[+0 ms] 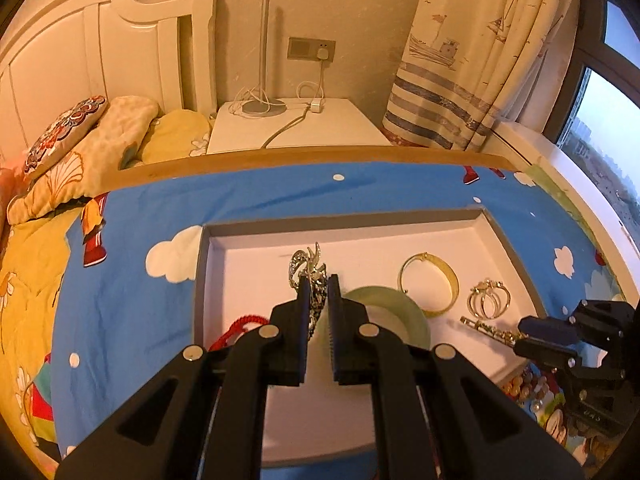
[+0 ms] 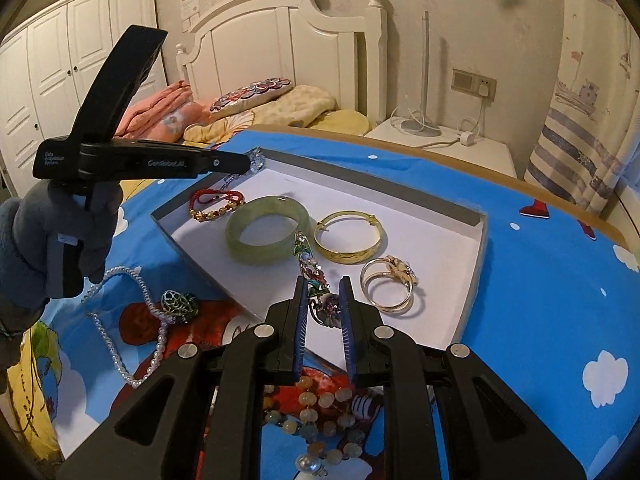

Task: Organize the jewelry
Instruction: 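Carry the pendant and brooch into the gray box and open both tools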

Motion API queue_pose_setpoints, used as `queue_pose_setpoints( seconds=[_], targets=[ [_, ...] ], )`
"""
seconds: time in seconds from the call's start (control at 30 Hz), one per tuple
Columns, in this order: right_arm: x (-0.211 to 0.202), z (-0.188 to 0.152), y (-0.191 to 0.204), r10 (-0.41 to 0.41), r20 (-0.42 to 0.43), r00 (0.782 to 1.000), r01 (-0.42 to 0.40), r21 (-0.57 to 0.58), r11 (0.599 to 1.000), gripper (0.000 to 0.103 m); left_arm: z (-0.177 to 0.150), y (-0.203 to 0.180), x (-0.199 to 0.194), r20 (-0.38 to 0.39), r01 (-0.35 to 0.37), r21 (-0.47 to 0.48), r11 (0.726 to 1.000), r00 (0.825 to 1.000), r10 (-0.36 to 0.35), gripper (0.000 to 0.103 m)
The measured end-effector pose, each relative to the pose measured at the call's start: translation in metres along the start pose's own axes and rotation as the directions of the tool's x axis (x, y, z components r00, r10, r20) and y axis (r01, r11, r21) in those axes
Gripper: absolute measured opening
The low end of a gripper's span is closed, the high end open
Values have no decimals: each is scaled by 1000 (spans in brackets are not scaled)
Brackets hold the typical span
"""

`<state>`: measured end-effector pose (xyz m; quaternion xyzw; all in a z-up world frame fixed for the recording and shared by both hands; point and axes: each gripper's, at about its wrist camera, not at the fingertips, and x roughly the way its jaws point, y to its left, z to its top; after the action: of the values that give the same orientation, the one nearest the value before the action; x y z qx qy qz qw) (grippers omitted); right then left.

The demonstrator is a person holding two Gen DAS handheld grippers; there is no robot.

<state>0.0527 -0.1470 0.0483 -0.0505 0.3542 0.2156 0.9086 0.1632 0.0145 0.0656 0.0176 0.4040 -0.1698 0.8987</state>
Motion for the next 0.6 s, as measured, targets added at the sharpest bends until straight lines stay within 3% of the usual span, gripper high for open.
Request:
queue_pose_setpoints(
  seconds=[0.23,0.27,0.33,0.4,0.6],
  targets=[
    [2,2,-7,-20,5,1000,19,46,999,21,3,7,13,-16,-44,-25,999,999,44,13],
    [0,2,-10,-17,9,1000,16,61,998,26,2,8,13,-18,-46,-30,999,999,45,17],
    [-5,2,-16,-12,22,1000,10,89,996,28,0,10,8,-6,-62,-35,997,998,62,47],
    [-9,0,-19,-9,28,1000,6,104,995,28,-4,10,0,13,-90,-25,996,996,90,62],
    [-18,-7,-23,-4,34,999,-1,136,991,33,-16,11,-19,18,-122,11,992,992,122,80]
  ],
)
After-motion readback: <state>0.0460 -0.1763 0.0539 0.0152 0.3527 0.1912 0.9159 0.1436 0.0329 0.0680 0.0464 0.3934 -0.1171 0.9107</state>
